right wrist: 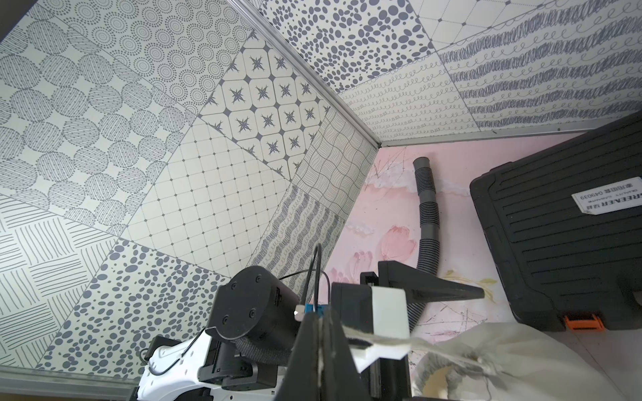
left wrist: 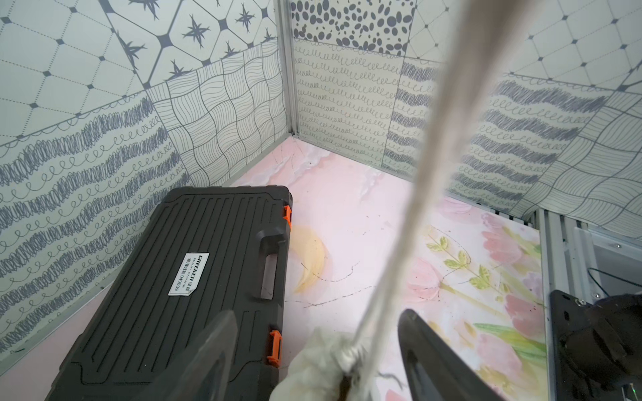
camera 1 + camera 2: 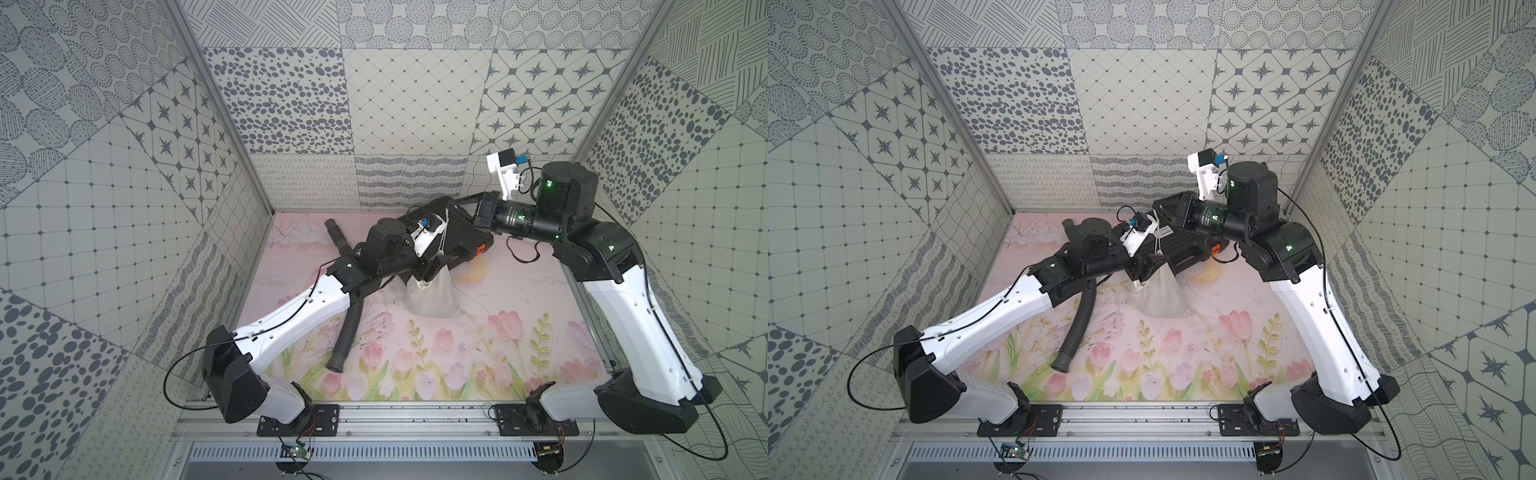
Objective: Close the soil bag
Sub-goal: Frap the soil bag at the center of the board.
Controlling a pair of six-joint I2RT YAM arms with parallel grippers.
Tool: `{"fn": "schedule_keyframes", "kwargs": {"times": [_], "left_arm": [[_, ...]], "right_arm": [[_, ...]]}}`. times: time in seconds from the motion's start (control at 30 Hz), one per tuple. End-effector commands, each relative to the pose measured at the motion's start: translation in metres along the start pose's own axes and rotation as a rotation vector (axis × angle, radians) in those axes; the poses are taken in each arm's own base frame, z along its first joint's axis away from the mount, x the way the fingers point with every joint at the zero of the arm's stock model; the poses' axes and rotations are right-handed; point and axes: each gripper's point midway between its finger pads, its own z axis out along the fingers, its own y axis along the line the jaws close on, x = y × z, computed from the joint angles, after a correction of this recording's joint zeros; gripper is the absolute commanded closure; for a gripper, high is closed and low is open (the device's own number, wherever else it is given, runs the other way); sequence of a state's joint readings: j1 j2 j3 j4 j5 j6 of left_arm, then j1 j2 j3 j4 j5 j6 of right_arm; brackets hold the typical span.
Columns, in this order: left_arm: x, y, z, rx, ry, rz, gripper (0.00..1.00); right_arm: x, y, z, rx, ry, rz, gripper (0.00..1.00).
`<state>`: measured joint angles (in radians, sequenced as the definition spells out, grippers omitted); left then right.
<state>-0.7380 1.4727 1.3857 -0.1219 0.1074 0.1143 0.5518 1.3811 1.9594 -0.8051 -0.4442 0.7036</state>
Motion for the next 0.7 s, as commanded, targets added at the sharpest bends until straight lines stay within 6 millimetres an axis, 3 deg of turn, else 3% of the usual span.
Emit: {"fn": "schedule_keyframes", "kwargs": {"times": [0.0, 0.17, 0.3, 0.37, 0.67], "left_arm": [[-0.042, 0.01, 0.0, 0.003, -0.148, -0.051, 0.27], [-0.049, 0.008, 0.01, 0.038, -0.157, -0.055, 0.45], [-0.046, 0.003, 0.013, 0.068, -0.142, -0.065, 0.79], [-0.042, -0.001, 0.01, 0.083, -0.128, -0.065, 0.87], [-0.001, -0.018, -0.006, 0.148, 0.022, -0.017, 0.9]], "right_arm": [[-0.021, 0.038, -0.012, -0.132, -0.089, -0.075, 1.0], [-0.021, 0.038, -0.013, -0.132, -0.088, -0.075, 1.0], [-0.023, 0.037, -0.014, -0.124, -0.101, -0.078, 1.0], [-0.025, 0.037, -0.014, -0.123, -0.105, -0.078, 1.0], [-0.04, 0.037, -0.019, -0.114, -0.144, -0.091, 1.0]]}}
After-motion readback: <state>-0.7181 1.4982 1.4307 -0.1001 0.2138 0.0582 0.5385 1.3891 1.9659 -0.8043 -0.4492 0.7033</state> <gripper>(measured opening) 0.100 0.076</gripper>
